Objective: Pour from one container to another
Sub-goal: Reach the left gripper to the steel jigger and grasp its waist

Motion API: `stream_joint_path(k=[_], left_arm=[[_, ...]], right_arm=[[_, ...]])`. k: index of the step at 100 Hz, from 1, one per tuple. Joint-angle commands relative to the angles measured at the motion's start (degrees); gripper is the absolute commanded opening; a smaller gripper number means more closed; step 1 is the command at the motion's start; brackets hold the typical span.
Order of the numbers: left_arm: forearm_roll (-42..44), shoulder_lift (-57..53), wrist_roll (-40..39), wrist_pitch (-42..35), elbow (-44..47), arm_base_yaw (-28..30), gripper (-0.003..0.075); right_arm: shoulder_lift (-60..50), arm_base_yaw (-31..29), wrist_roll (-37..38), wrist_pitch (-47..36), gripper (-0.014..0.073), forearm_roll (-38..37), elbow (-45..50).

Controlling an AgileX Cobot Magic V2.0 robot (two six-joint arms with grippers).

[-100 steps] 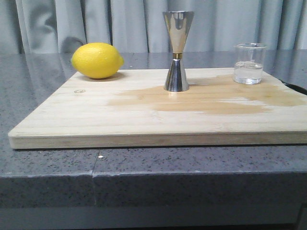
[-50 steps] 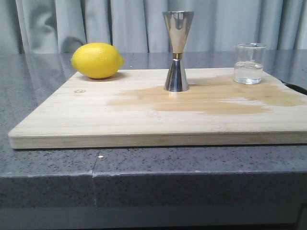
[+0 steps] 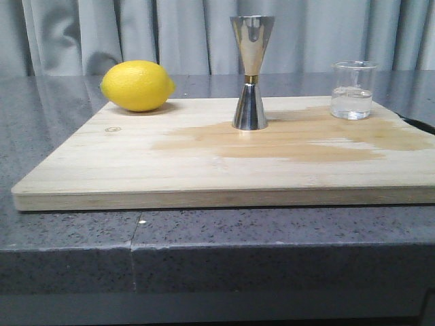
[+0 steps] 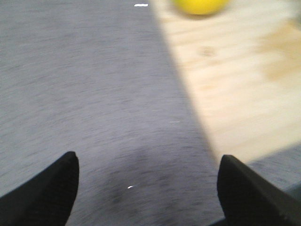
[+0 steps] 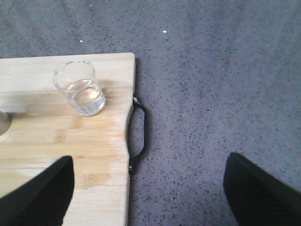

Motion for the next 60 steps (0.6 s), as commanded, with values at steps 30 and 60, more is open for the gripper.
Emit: stream_joint_path(k=[30,60], left_arm=[[-54.8,16.2,58.3,4.9,-0.9,0.1,0.0545],[-70.6,31.0,81.4,8.0,-1.6,-6.4,0.0545]], right_arm=[[0.1,-0.1,-1.5,-8.4,0.0582,0.2,-2.2],[0.1,-0.1,-1.5,-9.5,0.0582,0.2,-2.2]])
